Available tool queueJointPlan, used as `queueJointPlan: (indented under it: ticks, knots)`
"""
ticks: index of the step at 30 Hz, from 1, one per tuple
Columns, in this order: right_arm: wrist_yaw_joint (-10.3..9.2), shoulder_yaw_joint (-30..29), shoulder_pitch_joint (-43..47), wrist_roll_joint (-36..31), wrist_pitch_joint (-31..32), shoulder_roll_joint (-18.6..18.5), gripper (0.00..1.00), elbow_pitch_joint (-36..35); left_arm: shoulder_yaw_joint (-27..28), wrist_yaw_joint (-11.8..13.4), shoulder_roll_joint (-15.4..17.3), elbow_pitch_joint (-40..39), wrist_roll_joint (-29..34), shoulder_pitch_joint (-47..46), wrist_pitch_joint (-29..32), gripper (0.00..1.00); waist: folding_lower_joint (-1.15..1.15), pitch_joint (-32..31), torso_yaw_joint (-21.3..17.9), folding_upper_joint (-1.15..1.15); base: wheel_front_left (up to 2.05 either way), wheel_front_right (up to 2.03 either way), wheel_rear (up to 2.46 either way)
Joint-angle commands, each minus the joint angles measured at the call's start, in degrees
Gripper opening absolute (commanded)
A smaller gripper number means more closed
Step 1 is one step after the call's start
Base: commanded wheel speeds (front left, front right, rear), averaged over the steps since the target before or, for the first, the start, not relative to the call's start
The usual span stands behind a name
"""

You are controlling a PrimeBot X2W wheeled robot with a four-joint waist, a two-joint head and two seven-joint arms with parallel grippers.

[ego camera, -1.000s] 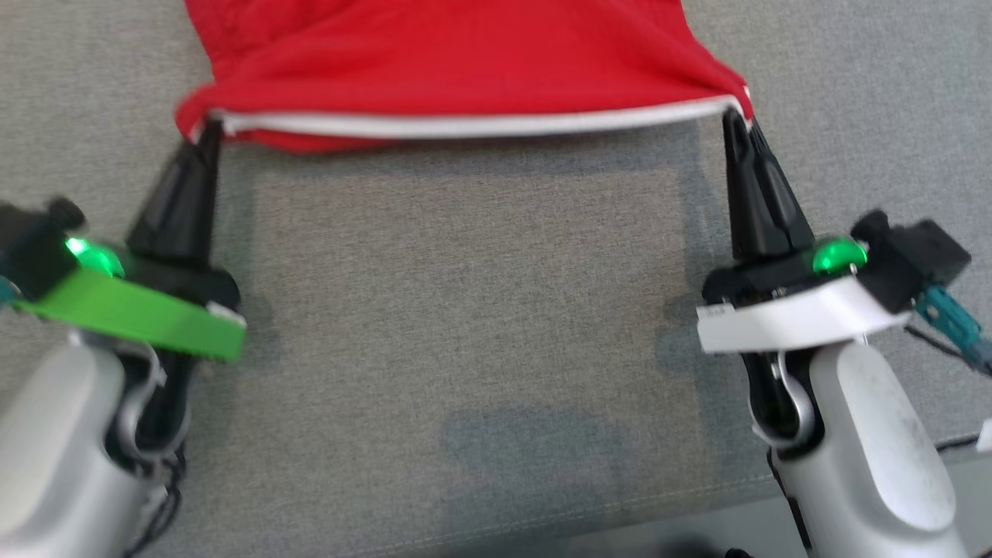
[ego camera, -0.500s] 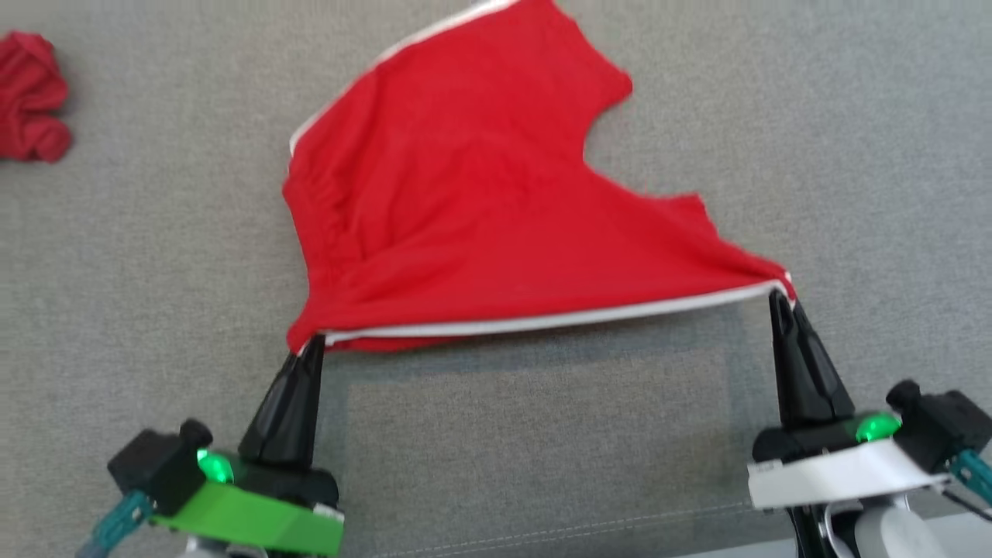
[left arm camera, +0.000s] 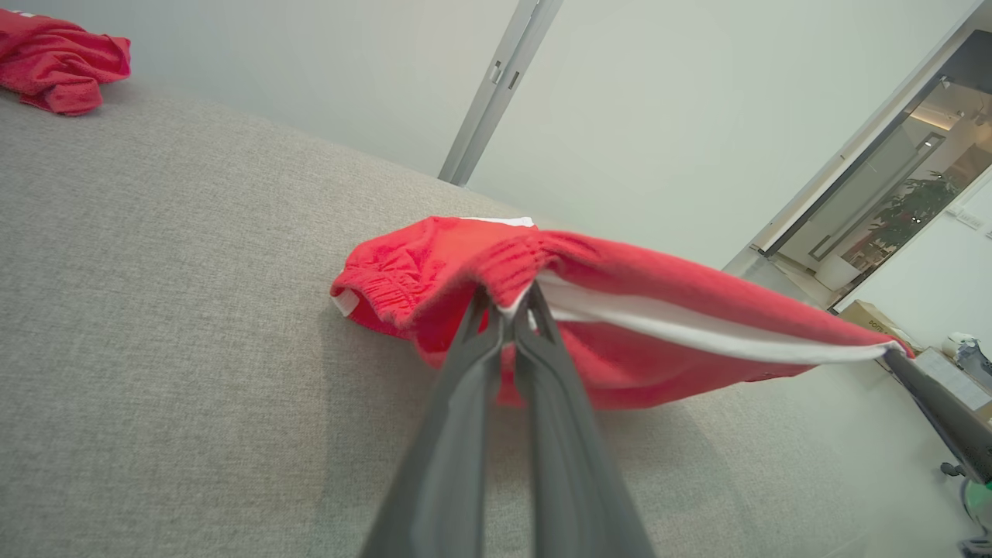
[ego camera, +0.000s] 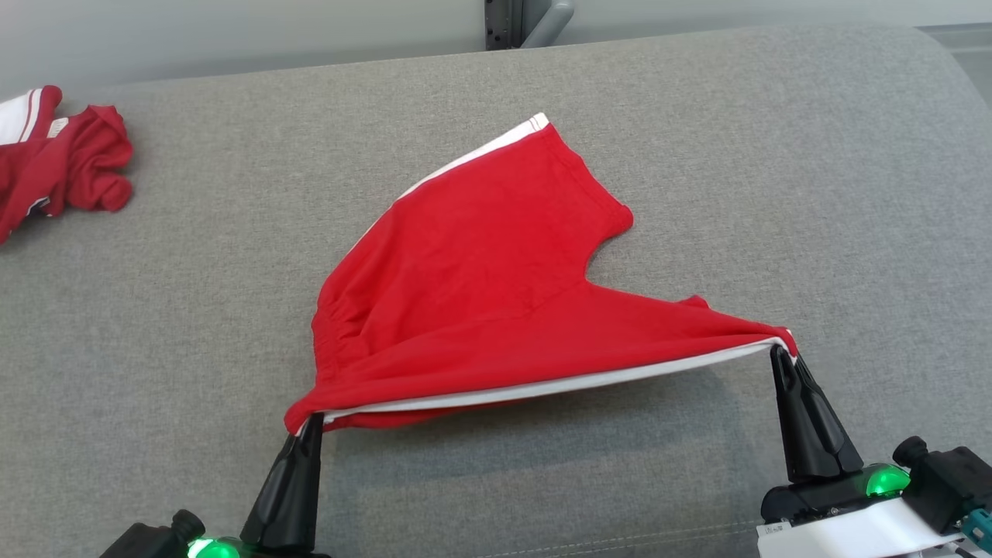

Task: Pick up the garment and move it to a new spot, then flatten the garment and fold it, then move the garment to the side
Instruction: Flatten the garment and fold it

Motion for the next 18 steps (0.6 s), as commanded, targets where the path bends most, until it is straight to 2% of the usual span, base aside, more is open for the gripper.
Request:
queueJointPlan:
  ticks: [1, 14, 18]
  knots:
    - [-0.1, -0.43, -0.4, 0.03, -0.22, -0.15, 0.0, 0.89, 0.05, -0.24, -0.17, 0.46, -0.36, 0.07, -0.13, 0.0, 0.0, -0.2, 0.42, 0.0, 0.0, 0.0, 0.0]
    - [-0.1, 0.18, -15.83, 2.24, -0.2, -3.03, 0.0, 15.69, -1.53, -0.54, -5.19, 11.37, -4.19, -12.02, 2.03, 0.0, 0.0, 2.45, 4.55, 0.0, 0.0, 0.0, 0.0]
    - [-0.1, 2.48, -25.04, 1.38, 1.04, -5.43, 0.0, 22.13, -0.68, 0.24, -7.53, 16.5, -6.24, -18.87, 3.5, 0.0, 0.0, 5.13, 6.27, 0.0, 0.0, 0.0, 0.0]
